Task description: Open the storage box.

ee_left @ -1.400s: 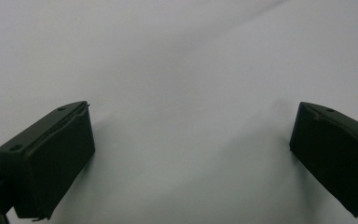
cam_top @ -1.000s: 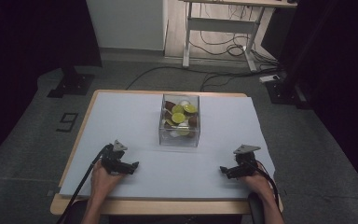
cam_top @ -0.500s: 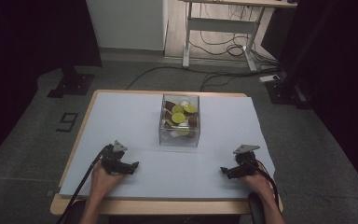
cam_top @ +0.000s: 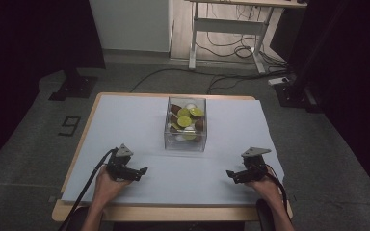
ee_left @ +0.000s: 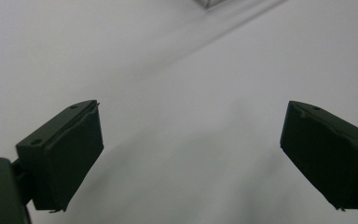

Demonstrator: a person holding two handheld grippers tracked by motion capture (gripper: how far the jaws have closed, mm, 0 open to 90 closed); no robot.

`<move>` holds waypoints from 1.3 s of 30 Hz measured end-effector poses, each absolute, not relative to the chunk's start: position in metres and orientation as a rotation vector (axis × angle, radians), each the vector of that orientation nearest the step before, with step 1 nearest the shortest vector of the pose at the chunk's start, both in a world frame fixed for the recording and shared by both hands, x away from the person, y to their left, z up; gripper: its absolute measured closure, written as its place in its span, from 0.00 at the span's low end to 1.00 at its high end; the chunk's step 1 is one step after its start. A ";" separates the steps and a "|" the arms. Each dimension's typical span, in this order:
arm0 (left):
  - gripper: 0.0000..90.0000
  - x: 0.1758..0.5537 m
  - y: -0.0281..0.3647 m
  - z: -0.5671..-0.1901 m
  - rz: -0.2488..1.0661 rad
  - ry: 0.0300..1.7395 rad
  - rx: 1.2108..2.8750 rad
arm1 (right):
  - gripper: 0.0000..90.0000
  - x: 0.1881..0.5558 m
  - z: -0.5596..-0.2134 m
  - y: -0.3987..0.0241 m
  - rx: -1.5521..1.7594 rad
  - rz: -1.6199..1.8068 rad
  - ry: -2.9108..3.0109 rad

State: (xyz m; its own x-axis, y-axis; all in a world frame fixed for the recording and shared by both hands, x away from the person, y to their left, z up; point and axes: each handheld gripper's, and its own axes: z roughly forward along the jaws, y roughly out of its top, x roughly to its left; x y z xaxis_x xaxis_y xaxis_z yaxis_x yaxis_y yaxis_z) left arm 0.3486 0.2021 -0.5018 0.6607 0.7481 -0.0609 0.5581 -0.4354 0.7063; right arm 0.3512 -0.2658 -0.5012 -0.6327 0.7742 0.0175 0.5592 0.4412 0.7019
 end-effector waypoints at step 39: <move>0.30 0.380 0.124 -0.457 0.287 0.706 2.156 | 0.30 0.370 -0.460 -0.192 0.960 1.224 2.399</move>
State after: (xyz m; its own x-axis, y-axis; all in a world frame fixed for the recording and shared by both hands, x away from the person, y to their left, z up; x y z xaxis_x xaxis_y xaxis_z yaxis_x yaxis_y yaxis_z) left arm 0.3803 0.1245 -0.4572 0.8159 0.5770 -0.0371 0.3878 -0.4985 0.7753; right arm 0.3700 -0.1925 -0.4600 -0.7392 0.6718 0.0480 0.4331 0.4195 0.7977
